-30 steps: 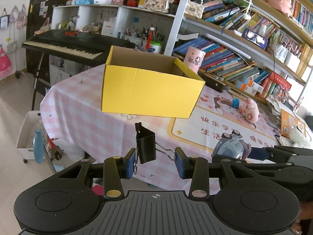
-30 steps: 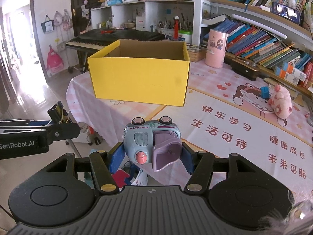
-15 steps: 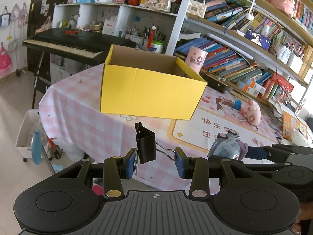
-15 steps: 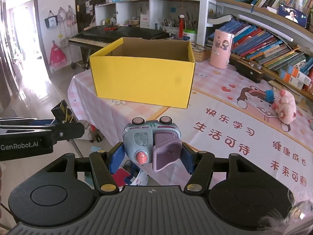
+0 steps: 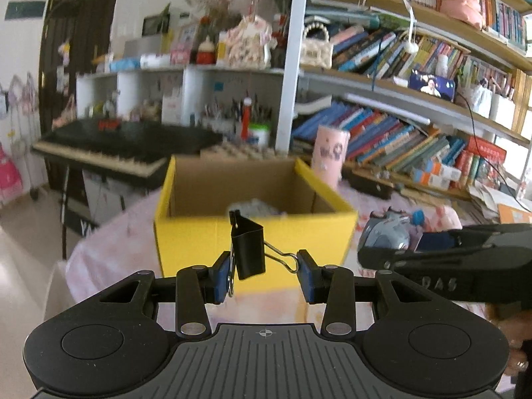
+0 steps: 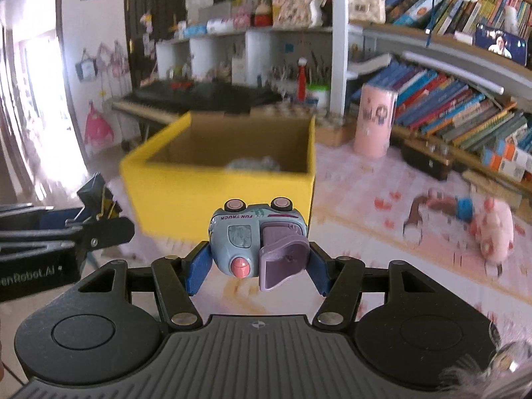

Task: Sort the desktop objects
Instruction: 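Carry the toy car and binder clip over the yellow box and lower them in, then open the right tool to drop the toy car while the left tool releases the clip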

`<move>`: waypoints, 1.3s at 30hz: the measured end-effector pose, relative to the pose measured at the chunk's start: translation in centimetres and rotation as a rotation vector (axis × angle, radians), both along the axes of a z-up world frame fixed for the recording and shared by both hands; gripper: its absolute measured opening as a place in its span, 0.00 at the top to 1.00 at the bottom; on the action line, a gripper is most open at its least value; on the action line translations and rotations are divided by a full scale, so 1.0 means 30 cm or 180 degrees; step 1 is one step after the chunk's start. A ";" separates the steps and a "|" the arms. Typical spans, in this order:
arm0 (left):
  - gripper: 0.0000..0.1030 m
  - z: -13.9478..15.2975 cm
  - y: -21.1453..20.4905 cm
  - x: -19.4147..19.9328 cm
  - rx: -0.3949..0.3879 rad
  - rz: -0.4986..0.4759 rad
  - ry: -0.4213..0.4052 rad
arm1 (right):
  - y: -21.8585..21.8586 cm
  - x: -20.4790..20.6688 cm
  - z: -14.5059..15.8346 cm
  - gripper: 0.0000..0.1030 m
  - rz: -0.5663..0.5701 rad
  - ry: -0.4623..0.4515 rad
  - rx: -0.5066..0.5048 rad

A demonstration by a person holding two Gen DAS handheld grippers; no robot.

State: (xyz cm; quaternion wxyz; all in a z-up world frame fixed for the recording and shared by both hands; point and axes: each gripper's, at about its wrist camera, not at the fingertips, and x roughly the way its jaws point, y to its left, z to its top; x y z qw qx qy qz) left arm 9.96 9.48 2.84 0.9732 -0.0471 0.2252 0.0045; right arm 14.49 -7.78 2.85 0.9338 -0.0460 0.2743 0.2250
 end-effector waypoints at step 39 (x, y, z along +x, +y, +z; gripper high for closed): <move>0.60 -0.127 0.067 0.539 0.0064 0.0530 0.0888 | 0.315 0.764 0.025 0.43 0.1093 0.0552 -0.0051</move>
